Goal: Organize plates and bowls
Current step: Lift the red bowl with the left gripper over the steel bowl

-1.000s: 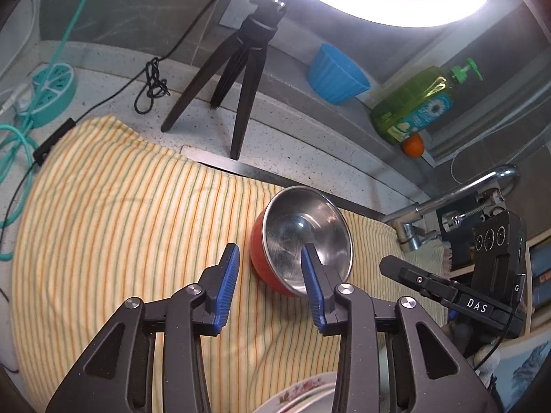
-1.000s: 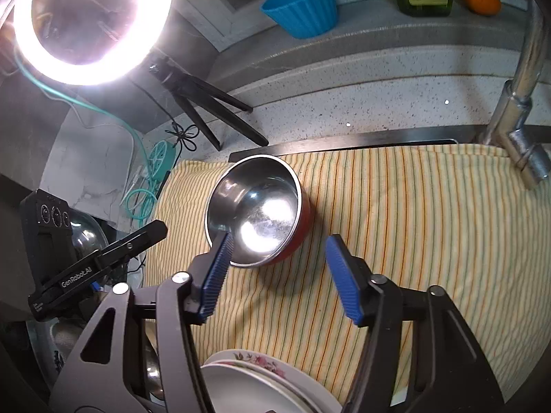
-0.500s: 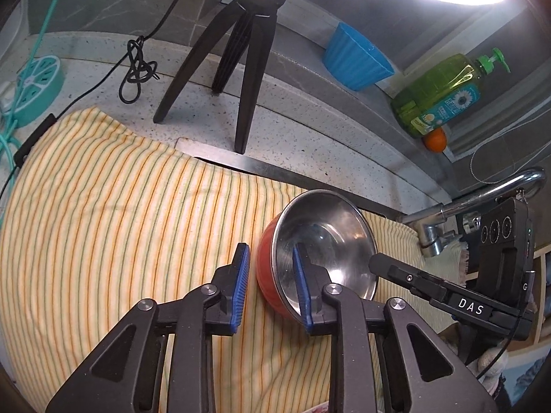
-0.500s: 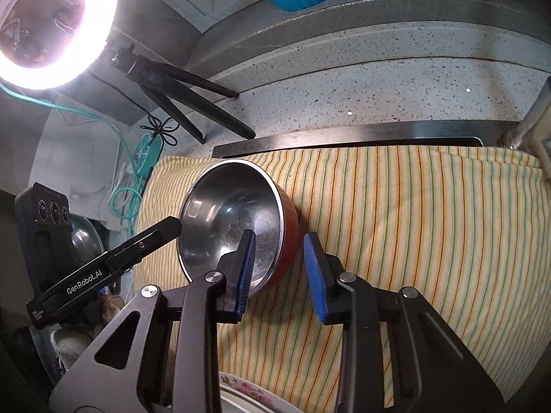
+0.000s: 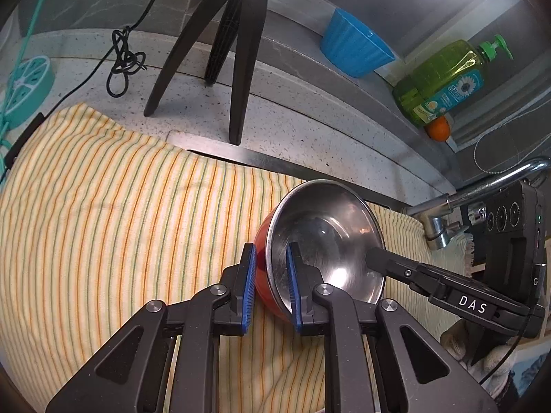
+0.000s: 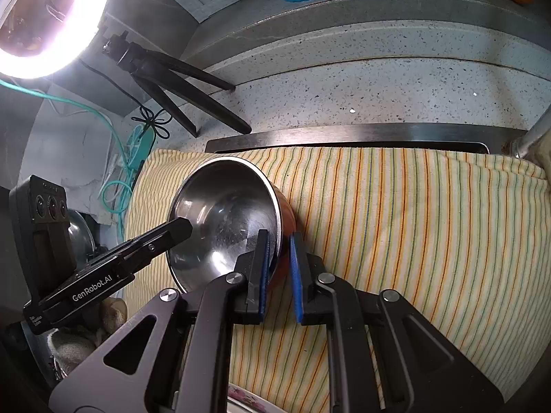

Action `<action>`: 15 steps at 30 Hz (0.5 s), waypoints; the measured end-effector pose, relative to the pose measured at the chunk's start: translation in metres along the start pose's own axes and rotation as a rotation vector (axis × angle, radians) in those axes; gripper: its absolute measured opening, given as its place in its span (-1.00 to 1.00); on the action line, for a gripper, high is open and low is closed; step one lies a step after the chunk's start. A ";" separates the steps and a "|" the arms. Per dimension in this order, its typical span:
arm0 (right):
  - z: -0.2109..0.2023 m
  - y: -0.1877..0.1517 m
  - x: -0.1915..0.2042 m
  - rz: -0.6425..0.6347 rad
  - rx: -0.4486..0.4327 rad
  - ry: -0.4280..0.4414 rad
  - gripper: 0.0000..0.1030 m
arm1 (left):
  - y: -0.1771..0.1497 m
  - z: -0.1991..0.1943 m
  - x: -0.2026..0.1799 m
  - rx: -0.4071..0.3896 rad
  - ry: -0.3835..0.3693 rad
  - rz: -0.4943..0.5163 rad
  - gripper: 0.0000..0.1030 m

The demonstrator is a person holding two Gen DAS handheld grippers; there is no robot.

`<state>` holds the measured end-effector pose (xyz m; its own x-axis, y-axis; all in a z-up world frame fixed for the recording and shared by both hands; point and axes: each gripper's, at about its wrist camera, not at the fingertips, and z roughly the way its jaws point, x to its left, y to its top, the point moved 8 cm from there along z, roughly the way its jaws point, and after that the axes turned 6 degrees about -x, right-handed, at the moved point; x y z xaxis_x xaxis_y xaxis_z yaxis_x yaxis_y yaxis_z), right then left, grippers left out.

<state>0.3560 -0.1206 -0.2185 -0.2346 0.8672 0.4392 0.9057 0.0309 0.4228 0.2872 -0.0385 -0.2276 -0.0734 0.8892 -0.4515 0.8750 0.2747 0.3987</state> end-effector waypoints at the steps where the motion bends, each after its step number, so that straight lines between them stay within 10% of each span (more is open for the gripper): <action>1: -0.001 -0.001 0.001 -0.001 0.001 0.000 -0.77 | 0.000 -0.001 0.000 -0.001 0.001 0.005 -0.70; 15: -0.036 -0.025 0.039 -0.030 -0.027 0.048 -0.77 | -0.015 -0.056 0.005 -0.062 -0.038 0.021 -0.70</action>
<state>0.3111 -0.1054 -0.1835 -0.2785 0.8413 0.4633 0.8883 0.0422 0.4573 0.2464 -0.0172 -0.1911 -0.0364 0.8808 -0.4721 0.8448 0.2795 0.4563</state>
